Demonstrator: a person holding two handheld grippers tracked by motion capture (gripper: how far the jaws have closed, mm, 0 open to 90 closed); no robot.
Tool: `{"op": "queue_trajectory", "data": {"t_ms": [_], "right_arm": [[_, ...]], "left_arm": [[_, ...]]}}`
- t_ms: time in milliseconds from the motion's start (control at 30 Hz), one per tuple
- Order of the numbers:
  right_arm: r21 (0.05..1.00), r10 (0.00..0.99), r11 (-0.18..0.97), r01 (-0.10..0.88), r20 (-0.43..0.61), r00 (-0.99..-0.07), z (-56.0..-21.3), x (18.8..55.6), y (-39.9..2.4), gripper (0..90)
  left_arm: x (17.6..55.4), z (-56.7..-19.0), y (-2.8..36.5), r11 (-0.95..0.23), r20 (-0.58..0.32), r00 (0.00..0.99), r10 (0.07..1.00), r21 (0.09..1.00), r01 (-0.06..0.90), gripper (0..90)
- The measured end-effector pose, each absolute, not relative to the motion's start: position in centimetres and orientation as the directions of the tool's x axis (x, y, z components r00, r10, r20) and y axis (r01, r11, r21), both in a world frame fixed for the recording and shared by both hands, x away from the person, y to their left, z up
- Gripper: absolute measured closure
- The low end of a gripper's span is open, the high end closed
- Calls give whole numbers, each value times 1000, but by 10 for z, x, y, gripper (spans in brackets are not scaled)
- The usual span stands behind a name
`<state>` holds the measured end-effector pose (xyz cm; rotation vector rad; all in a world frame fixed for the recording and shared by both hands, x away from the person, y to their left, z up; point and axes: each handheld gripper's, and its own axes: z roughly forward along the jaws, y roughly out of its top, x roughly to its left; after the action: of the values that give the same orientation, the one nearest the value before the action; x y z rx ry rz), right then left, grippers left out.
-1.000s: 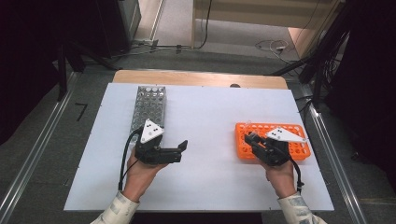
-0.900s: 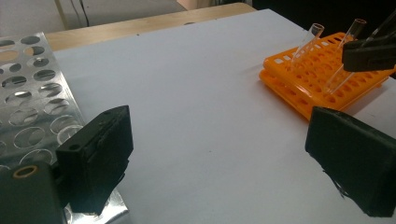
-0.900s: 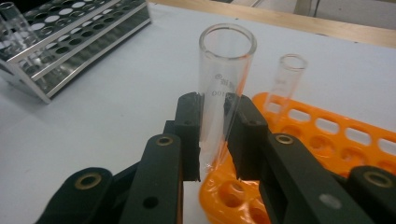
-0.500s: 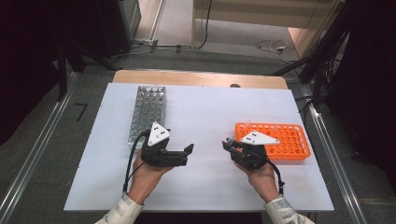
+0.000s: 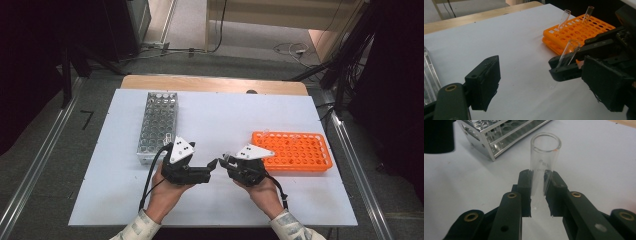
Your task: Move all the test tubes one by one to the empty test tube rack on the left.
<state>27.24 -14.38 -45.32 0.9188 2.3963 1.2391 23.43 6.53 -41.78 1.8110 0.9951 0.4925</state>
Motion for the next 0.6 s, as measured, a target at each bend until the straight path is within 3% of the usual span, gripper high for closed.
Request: {"op": "queue_trajectory", "data": {"t_ms": [200, 600], "right_arm": [[800, 627, 452, 395, 30, -778, -457, 269, -131, 729], [801, 593, 464, 378, 36, -804, -455, 262, -119, 728]], "left_arm": [[233, -421, 55, -209, -85, 607, 790, 894, 397, 266], [231, -427, 46, -284, -16, 633, 774, 885, 369, 612]]}}
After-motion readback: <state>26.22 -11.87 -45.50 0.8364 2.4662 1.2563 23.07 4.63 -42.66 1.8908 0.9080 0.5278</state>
